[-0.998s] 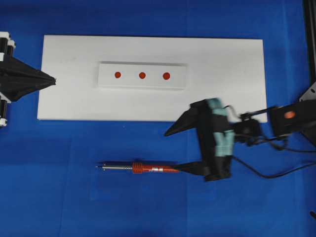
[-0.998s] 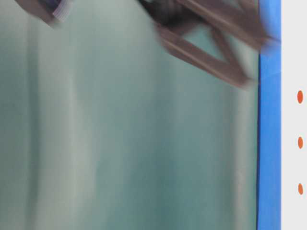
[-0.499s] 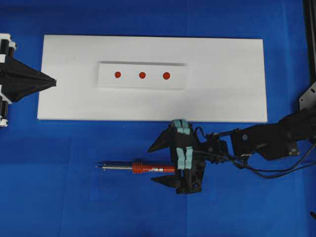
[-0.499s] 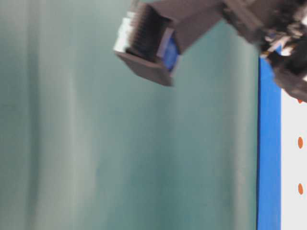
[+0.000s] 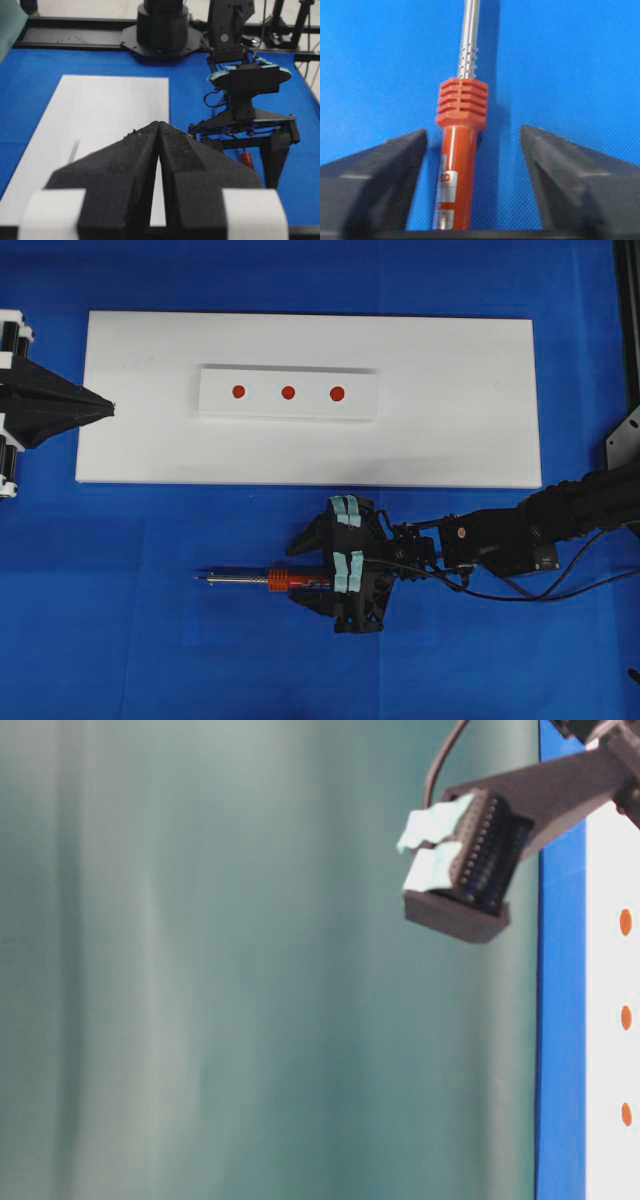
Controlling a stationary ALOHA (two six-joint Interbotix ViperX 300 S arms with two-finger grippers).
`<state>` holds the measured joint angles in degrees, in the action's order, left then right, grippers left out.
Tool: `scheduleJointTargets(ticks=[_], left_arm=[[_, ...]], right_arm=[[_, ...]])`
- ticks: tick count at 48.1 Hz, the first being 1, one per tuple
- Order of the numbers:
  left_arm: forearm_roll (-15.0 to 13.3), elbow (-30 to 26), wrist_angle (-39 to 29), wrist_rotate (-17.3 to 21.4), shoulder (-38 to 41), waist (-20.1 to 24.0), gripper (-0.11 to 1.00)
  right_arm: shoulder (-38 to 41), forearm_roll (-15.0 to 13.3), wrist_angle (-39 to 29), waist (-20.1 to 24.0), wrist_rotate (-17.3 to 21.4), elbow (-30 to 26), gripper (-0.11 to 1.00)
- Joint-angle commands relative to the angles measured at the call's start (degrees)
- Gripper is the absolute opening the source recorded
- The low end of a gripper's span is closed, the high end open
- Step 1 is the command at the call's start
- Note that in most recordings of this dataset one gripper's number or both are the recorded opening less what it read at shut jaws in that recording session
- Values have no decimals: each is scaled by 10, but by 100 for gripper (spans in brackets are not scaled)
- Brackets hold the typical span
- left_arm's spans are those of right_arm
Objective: Touch the tip of the soldering iron to the mark.
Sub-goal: 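Lift the soldering iron with the right gripper and carry it over the strip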
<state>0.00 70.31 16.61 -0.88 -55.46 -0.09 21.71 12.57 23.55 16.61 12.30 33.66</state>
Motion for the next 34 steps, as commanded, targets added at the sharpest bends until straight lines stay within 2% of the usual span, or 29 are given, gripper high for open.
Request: scheduleJointTargets(ticks=[1,6,9,22,34], left_arm=[[1,-5,5,1,4,3,0],[1,-5,5,1,4,2,0],[1,-4,5,1,4,3,0],[1,-4,5,1,4,3,0],[1,-4,5,0,4,3,0]], right_arm=[[-8,0,5,3,-2,-6,43],[-8,-3,5,3,-2,-6,15],[-8,-3,4,4,-2,-7,7],[-24,-3,-7,3,-2,-8,7],[-112,-4,-76,0,-8,-4,7]])
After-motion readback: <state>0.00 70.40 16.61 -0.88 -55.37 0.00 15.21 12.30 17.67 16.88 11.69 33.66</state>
